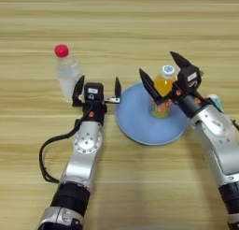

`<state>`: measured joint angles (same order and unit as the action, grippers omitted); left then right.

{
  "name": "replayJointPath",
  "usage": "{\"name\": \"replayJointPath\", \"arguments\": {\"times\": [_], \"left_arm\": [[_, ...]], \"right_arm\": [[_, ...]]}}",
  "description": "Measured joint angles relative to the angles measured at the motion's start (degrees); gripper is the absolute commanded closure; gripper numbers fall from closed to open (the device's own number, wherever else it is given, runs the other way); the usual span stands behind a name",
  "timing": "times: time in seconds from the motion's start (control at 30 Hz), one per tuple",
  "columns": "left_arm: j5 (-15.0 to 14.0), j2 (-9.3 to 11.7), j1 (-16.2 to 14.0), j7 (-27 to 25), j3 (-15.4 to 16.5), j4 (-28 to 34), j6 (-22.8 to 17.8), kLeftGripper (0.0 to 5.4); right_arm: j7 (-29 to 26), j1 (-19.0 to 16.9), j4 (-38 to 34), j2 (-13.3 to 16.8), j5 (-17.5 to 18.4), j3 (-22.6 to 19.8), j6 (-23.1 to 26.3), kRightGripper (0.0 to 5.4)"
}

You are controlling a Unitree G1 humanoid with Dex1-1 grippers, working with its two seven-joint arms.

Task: Move the objects on the table

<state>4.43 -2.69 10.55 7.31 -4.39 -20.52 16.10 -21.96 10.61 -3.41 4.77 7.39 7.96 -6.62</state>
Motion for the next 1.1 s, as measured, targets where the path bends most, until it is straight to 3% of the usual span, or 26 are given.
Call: {"name": "replayJointPath", "arguments": {"times": [0.27, 0.37, 0.43, 0.57, 0.7, 0.93, 1.1], "left_arm": [[-0.1, 0.0, 0.3, 0.0, 0.1, -0.3, 0.2, 0.00], [-0.3, 0.0, 0.5, -0.1, 0.7, -0.2, 0.8, 0.00], [-0.3, 0.0, 0.9, -0.1, 1.3, -0.2, 1.2, 0.00], [-0.3, 0.1, 1.6, -0.2, 2.0, -0.3, 2.0, 0.00], [-0.3, 0.5, 1.6, -0.5, 2.9, -0.3, 2.3, 0.00], [-0.3, 0.6, 1.6, -0.8, 3.6, -0.3, 2.5, 0.00], [-0.4, 0.6, 1.6, -1.4, 3.8, -0.2, 2.5, 0.00]], "right_arm": [[1.8, -0.1, -9.8, 0.8, 3.7, -4.2, 1.3, 0.03], [6.4, 2.4, -8.5, 2.0, 3.6, -10.7, 0.4, 0.03], [14.2, 6.9, 0.4, 4.7, 0.0, -17.8, -2.9, 0.03], [21.8, 10.4, 19.1, 8.5, -4.0, -23.8, -10.0, 0.03], [22.1, 12.3, 32.8, 9.0, -5.8, -23.1, -16.7, 0.03], [18.8, 14.7, 42.7, 9.3, -6.5, -20.7, -19.0, 0.03], [16.5, 16.2, 47.1, 10.4, -5.0, -21.0, -19.3, 0.03]]}}
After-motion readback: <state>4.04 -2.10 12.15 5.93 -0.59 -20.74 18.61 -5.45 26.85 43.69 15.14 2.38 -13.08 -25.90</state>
